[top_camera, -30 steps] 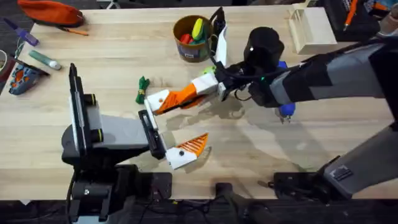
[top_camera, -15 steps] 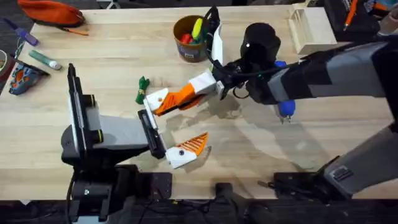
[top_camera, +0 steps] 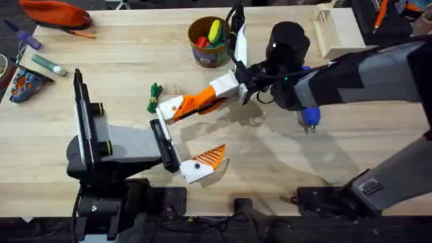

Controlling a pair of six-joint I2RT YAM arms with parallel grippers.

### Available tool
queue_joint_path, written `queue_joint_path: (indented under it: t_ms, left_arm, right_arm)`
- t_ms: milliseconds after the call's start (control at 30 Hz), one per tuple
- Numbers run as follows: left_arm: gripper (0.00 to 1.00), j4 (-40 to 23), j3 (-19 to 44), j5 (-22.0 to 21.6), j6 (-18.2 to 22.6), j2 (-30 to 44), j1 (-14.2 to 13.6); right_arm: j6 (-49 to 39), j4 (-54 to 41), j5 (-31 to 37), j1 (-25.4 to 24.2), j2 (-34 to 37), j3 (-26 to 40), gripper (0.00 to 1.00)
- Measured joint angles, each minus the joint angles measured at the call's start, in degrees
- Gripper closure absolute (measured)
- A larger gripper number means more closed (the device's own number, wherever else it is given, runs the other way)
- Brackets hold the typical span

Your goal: Pick up the gripper from the table and insert it into the empty holder that is missing its gripper. Then pick up a screw, insert it into the mounting hole, and use the screwdriver to tighten it. Finally, clean up the table by picking up the vegetable and placing it into the bucket.

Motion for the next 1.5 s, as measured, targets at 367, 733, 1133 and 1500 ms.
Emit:
queue_joint_path:
  t_ms: [367,733,1133,1500]
  left_arm:
    - [0.015,0.0,0.0,-0.31,-0.04,0.02,0.0]
    - [0.015,0.03,0.0,-0.6,-0.04,0.0,0.05]
    - [0.015,0.23,0.0,-2.05,-0.16,0.01,0.12]
    - [0.015,0.26,0.0,-2.29,-0.16,0.0,0.13]
  right_arm:
    - [-0.2,-2.36,-2.61,0.72,3.13,4.03,0.993]
    - [-0.2,-2.31,-1.77,1.92,3.13,4.31,0.993]
    - [-0.24,-2.03,1.2,2.29,3.13,3.93,0.993]
    - [-0.35,-1.17,1.55,2.25,3.13,3.91,0.993]
